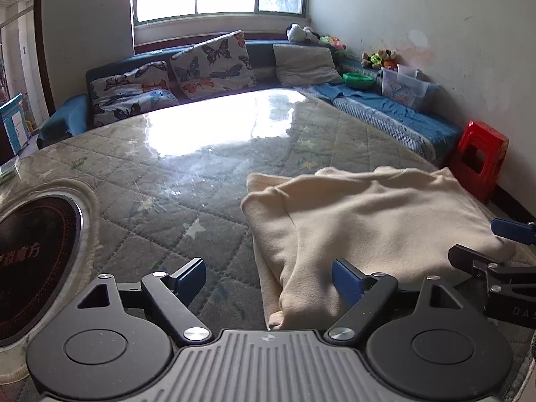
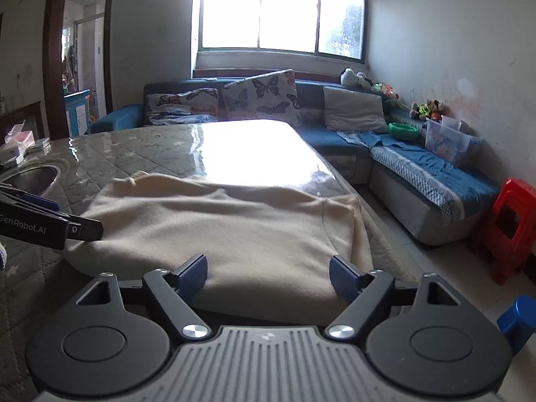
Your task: Fold clothes
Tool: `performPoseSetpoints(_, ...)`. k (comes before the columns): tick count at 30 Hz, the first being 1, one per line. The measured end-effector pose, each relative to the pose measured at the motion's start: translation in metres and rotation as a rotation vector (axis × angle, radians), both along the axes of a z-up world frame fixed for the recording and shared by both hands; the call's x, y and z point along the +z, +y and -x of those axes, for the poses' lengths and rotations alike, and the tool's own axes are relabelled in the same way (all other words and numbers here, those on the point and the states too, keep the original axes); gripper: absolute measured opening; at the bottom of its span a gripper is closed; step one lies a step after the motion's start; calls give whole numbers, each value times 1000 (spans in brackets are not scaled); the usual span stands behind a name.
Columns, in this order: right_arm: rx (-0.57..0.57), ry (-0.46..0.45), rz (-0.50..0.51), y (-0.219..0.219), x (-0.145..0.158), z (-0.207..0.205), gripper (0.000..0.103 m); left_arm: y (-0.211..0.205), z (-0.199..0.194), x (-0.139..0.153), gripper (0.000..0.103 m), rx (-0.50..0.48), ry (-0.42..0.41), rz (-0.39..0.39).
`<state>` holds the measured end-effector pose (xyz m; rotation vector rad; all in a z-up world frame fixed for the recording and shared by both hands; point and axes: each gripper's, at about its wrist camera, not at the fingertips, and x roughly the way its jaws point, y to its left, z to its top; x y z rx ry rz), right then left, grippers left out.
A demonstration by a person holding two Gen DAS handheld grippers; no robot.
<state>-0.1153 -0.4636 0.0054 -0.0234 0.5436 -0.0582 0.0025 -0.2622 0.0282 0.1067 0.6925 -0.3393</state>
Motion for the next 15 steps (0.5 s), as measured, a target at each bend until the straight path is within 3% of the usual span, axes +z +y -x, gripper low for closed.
performPoseSetpoints(10,83,-9,13,25,-2,-6,85,7,-4,-10,89,32,26,-10)
performPoseSetpoints(15,84,-5,19,27,-2,-2,92,7,4,-5,94,36,13,-16)
